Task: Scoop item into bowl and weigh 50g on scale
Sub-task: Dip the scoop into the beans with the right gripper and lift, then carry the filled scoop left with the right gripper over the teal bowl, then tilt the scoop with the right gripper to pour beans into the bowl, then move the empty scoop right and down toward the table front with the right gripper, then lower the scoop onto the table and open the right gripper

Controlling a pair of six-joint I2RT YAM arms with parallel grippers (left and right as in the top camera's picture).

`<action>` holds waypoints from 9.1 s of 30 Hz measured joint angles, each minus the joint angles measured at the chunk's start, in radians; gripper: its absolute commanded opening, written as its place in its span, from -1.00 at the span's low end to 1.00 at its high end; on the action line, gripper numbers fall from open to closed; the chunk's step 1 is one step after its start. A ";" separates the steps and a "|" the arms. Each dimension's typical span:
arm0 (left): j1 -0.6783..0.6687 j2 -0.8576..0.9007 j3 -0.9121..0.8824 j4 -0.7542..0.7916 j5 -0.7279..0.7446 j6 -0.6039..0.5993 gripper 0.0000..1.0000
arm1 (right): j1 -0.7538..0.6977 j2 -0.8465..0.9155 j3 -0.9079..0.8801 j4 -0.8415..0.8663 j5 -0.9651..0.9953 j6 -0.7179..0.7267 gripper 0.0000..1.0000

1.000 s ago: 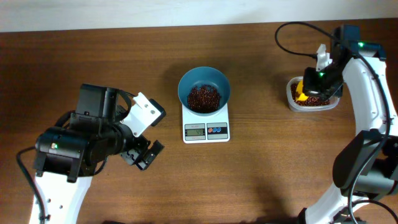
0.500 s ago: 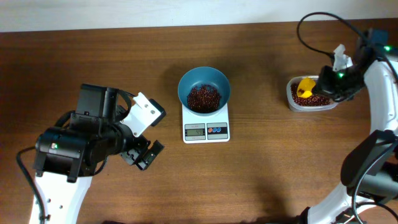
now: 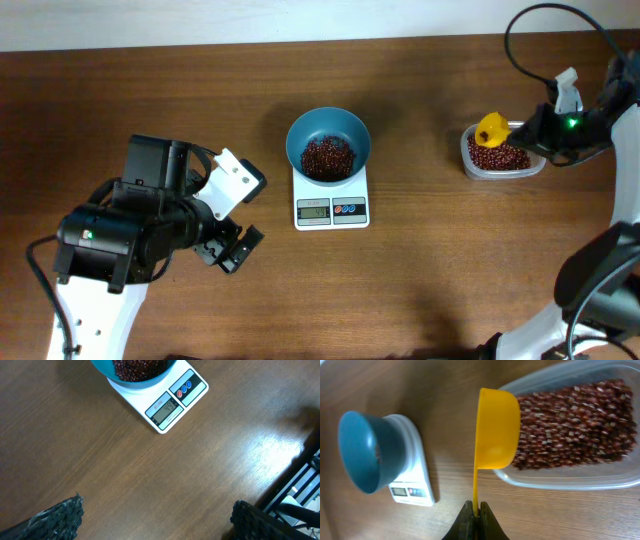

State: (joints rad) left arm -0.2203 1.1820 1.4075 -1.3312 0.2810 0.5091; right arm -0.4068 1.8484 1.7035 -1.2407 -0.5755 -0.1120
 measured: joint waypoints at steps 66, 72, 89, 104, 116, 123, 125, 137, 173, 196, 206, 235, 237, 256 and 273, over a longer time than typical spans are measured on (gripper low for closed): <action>0.000 0.000 0.000 0.000 0.000 0.000 0.98 | 0.782 -0.053 0.142 0.133 0.403 -0.128 -0.92; 0.000 0.000 0.000 0.000 0.000 0.000 0.97 | 0.783 -0.048 0.142 0.133 0.410 -0.127 -0.92; 0.000 0.000 0.000 0.000 0.000 0.000 0.97 | 0.806 -0.036 0.158 0.123 0.437 -0.124 -0.92; 0.000 0.000 0.000 0.000 0.000 0.000 0.98 | 0.806 -0.031 0.188 0.105 0.445 -0.124 -0.92; 0.000 0.000 0.000 0.000 0.000 0.000 0.98 | 0.809 -0.029 0.198 0.097 0.442 -0.114 -0.92; 0.000 0.000 0.000 0.000 0.000 0.000 0.98 | 0.809 -0.029 0.198 0.097 0.404 -0.097 -0.92; 0.000 0.000 0.000 0.000 0.000 0.000 0.98 | 0.809 -0.029 0.198 0.097 0.400 -0.093 -0.92; 0.000 0.000 0.000 0.000 0.000 0.000 0.98 | 0.809 -0.029 0.198 0.097 0.398 -0.093 -0.92; 0.000 0.000 0.000 0.000 0.000 0.000 0.98 | 0.617 -0.055 0.427 0.071 0.658 0.046 -0.92; 0.000 0.000 0.000 0.000 0.000 0.000 0.97 | 0.236 -0.291 0.428 -0.136 0.662 0.183 -0.92; 0.000 0.000 0.000 0.000 0.000 0.000 0.98 | 0.093 -0.482 0.439 -0.357 0.666 0.226 -0.92; 0.000 0.000 0.001 0.000 0.000 0.000 0.98 | 0.063 -1.202 -1.028 0.533 0.541 0.665 -0.92; 0.000 0.000 0.001 0.000 0.000 0.000 0.98 | 0.062 -1.202 -1.108 0.599 0.491 0.667 -0.92; 0.000 0.000 0.001 0.000 0.000 0.000 0.98 | 0.062 -1.204 -1.508 0.936 0.212 0.635 -0.92; 0.000 0.000 0.001 0.000 0.000 0.000 0.97 | 0.062 -1.210 -1.564 0.946 0.249 0.625 0.98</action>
State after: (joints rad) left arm -0.2203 1.1820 1.4082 -1.3315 0.2810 0.5091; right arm -0.3447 0.6384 0.1398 -0.2943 -0.3260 0.5129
